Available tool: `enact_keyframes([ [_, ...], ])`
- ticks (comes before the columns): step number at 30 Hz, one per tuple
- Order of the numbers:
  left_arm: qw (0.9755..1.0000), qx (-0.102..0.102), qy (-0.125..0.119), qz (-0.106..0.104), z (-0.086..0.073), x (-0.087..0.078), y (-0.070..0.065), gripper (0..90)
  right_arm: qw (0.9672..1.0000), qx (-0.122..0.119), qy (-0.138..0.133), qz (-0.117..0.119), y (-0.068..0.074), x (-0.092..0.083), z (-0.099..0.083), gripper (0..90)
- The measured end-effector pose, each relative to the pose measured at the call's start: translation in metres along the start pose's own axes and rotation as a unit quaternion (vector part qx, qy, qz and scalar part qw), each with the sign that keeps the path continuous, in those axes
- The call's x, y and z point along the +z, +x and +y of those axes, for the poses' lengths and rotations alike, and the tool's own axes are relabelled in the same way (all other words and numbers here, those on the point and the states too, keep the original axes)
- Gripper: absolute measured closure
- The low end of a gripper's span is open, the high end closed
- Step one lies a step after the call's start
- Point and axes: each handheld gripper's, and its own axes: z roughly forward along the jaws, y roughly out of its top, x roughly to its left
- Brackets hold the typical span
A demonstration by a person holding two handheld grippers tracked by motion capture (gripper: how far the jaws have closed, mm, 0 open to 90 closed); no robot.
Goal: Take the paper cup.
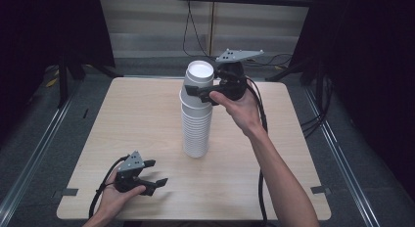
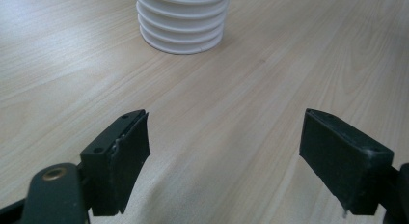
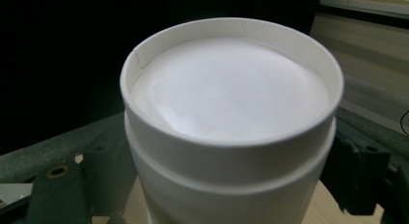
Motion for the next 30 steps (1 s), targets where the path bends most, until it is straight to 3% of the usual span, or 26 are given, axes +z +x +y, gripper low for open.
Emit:
enact_keyframes([
  [9,1.0000,0.001,0.003,-0.002,0.000,0.001,0.000,17.7,0.9989,-0.001,-0.047,0.004,0.002,-0.012,0.009,18.5],
  [18,1.0000,0.001,0.002,-0.001,0.000,0.001,0.000,17.7,0.9982,0.001,-0.060,0.007,0.001,-0.016,0.012,18.6],
  [30,1.0000,-0.001,-0.001,0.004,0.000,-0.001,0.002,17.6,0.9943,0.010,-0.104,0.019,0.000,-0.031,0.015,18.8],
])
